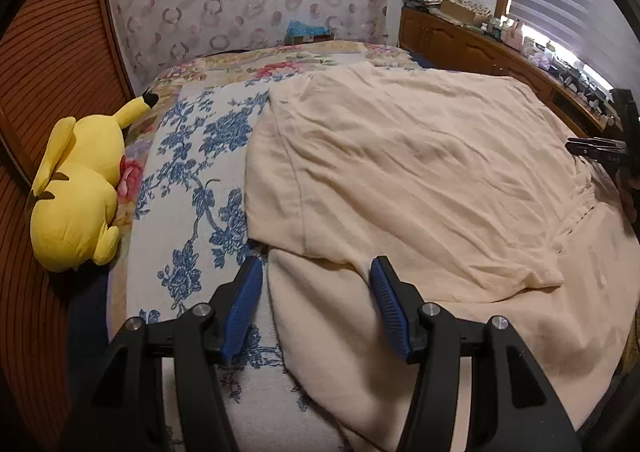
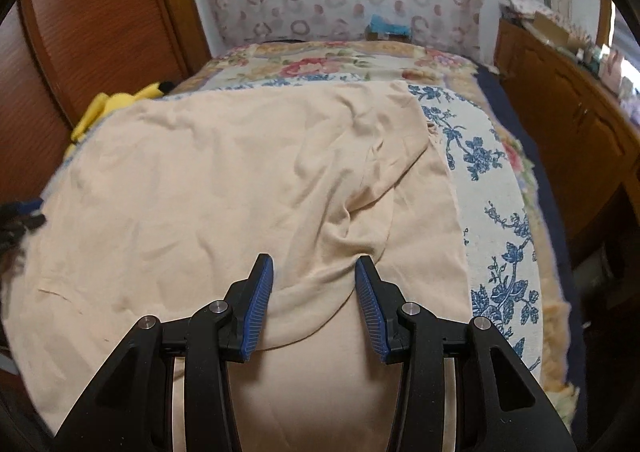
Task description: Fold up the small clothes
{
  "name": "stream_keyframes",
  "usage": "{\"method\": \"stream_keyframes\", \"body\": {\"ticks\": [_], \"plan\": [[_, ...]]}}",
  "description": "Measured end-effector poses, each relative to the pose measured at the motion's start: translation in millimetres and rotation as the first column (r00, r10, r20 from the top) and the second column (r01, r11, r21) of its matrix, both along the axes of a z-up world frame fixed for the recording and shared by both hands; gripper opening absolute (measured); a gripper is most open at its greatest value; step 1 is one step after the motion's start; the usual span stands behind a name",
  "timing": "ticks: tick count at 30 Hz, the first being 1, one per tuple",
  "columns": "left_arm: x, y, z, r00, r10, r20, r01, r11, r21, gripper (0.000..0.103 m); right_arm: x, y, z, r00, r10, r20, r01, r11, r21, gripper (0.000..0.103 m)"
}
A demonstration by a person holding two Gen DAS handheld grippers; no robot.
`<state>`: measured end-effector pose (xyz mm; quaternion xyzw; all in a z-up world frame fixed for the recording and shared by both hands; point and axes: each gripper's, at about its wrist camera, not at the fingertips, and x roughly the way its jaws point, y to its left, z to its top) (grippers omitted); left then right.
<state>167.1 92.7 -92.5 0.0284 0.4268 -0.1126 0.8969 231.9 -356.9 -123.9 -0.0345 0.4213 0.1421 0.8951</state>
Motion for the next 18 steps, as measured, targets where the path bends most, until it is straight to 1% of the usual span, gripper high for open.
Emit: {"method": "stream_keyframes", "body": {"ticks": [2, 6, 13, 14, 15, 16, 17, 18], "plan": [[1.3, 2.3, -1.5, 1.0, 0.002, 0.002, -0.002, 1.0, -0.014, 0.056, -1.5, 1.1, -1.1, 1.0, 0.002, 0.013, -0.002, 1.0, -0.019, 0.043], [1.8, 2.3, -2.9, 1.0, 0.006, 0.015, -0.006, 1.0, -0.013, 0.057, -5.4, 5.2, -5.3, 0.999, 0.011, 0.043, -0.008, 0.998, -0.061, 0.044], [2.8, 2.1, -3.1, 1.0, 0.003, 0.014, -0.003, 1.0, -0.01, 0.061, -5.9, 6.6, -5.7, 0.999, 0.011, 0.043, -0.009, 0.998, -0.063, 0.044], [3.3, 2.0, -3.2, 1.0, 0.001, 0.013, -0.001, 1.0, -0.01, 0.062, -6.1, 6.7, -5.5, 0.999, 0.013, 0.045, -0.01, 0.998, -0.067, 0.038], [3.8, 1.3, -2.9, 1.0, -0.001, 0.012, 0.001, 1.0, -0.01, 0.062, -6.3, 6.6, -4.8, 0.999, 0.018, 0.047, -0.014, 0.998, -0.069, 0.021], [4.1, 1.0, -2.9, 1.0, -0.002, 0.012, 0.002, 1.0, -0.01, 0.063, -7.0, 8.7, -3.7, 0.998, 0.033, 0.052, -0.029, 0.997, -0.072, 0.013], [4.1, 1.0, -3.0, 1.0, -0.003, 0.013, 0.003, 1.0, -0.01, 0.063, -7.2, 9.0, -2.4, 0.998, 0.046, 0.049, -0.043, 0.997, -0.068, 0.006], [4.0, 1.5, -3.0, 1.0, -0.003, 0.013, 0.003, 1.0, -0.01, 0.063, -7.9, 9.7, -0.1, 0.997, 0.062, 0.044, -0.059, 0.997, -0.055, 0.005]]}}
